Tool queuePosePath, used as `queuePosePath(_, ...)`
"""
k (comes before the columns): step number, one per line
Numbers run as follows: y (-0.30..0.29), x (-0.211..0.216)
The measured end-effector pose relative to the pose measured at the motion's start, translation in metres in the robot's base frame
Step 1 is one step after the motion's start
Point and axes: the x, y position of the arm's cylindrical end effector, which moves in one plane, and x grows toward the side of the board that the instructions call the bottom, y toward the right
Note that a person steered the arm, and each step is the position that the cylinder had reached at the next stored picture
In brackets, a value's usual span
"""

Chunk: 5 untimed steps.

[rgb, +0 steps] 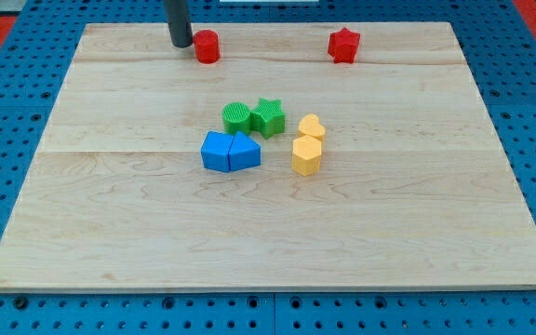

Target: Push red circle slightly right and down

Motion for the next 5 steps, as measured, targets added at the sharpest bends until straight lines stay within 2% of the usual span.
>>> queuePosePath(3,0.056,0.009)
queuePosePath(5,0.054,0.027)
